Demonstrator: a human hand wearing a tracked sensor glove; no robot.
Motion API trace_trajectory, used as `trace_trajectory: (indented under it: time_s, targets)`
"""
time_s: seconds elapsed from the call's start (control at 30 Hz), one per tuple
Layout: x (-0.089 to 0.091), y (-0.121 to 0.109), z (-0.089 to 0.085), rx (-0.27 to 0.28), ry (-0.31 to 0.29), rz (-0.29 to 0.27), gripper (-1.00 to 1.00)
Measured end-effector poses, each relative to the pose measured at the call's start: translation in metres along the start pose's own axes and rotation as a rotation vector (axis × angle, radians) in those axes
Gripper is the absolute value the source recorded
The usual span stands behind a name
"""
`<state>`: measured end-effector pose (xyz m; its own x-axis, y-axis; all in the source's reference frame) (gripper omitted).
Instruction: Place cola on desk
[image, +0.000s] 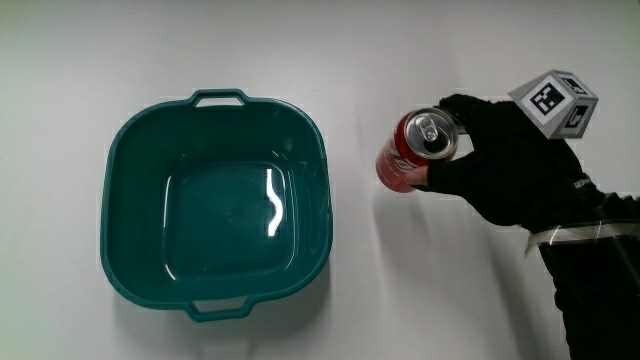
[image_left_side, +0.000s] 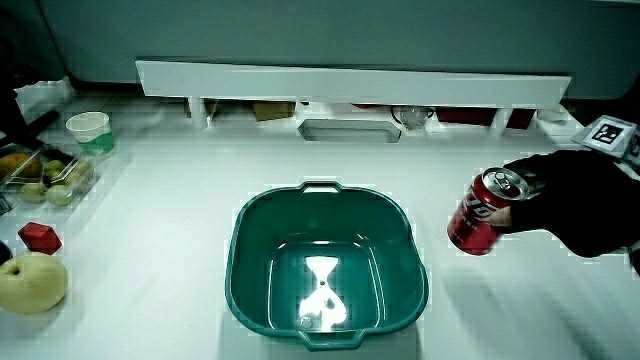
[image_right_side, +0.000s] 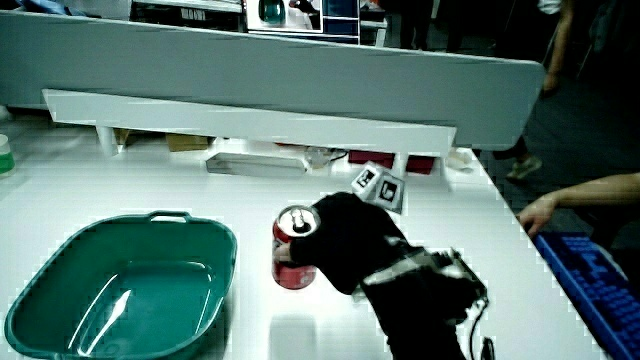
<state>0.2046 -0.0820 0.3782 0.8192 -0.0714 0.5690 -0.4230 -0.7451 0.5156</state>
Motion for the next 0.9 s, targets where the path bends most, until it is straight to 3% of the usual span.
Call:
trace_trajectory:
  time_s: [0.3,0.53,0.67,0.73,0.9]
  targets:
    - [0.03,-0.001,-0.018,-0.031,-0.006,-0.073,0.0]
    - [0.037,0.0,-0.033,-0.065,-0.019,-0.096,0.0]
    - [0.044,0.001,-0.037,-0.066,0.021,-0.1,0.0]
    - [0.042,0.0,-0.037,-0.062,0.003,-0.092,0.0]
    - [0.046,0.0,-0.039,-0.079,0.056,-0.092,-0.05]
